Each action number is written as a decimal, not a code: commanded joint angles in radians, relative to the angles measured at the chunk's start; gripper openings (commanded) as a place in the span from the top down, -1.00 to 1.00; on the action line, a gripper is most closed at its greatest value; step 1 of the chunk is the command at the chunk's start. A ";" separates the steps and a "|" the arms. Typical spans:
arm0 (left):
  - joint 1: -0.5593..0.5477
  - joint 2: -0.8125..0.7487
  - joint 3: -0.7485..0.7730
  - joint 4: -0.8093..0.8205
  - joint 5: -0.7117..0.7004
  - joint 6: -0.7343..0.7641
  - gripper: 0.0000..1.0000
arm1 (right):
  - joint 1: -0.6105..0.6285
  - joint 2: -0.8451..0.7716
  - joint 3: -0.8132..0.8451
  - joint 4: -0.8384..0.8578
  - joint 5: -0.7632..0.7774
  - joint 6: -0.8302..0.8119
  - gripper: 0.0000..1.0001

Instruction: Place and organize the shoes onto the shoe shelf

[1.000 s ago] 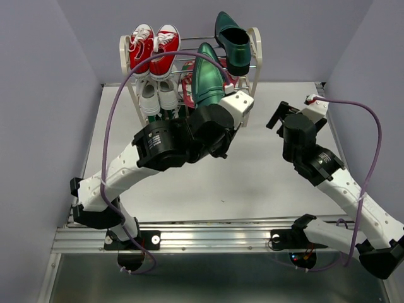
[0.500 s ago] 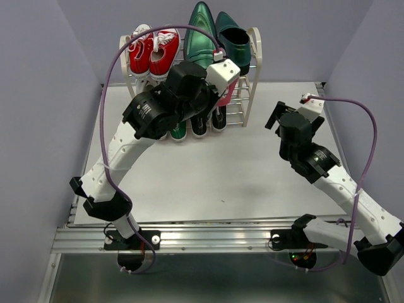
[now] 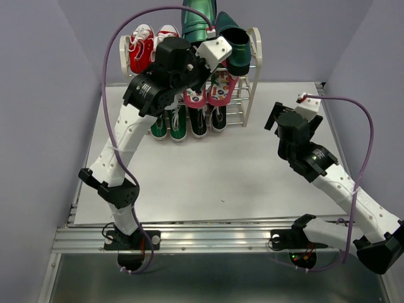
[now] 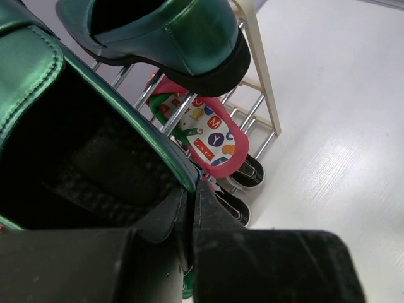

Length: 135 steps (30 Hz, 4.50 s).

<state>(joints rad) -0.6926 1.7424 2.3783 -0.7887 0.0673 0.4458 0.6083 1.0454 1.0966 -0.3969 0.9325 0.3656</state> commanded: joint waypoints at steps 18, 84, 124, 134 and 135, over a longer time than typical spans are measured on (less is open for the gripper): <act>0.077 -0.004 0.042 0.258 0.060 -0.068 0.49 | -0.001 -0.019 0.011 0.023 0.031 -0.010 -1.00; 0.042 -1.073 -1.520 0.545 -0.169 -0.947 -0.98 | 0.065 0.286 -0.020 0.579 -0.482 -0.050 -1.00; 0.042 -0.995 -1.587 0.556 -0.193 -0.970 -0.98 | 0.122 0.640 0.194 0.803 0.003 -0.344 -1.00; 0.042 -0.989 -1.579 0.545 -0.193 -0.969 -0.98 | 0.122 0.628 0.169 0.802 0.000 -0.384 -1.00; 0.042 -0.991 -1.579 0.545 -0.192 -0.970 -0.98 | 0.122 0.628 0.166 0.797 -0.021 -0.378 -1.00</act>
<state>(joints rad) -0.6472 0.7555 0.7784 -0.2733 -0.1249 -0.5358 0.7345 1.7264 1.2762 0.3325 0.8909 0.0090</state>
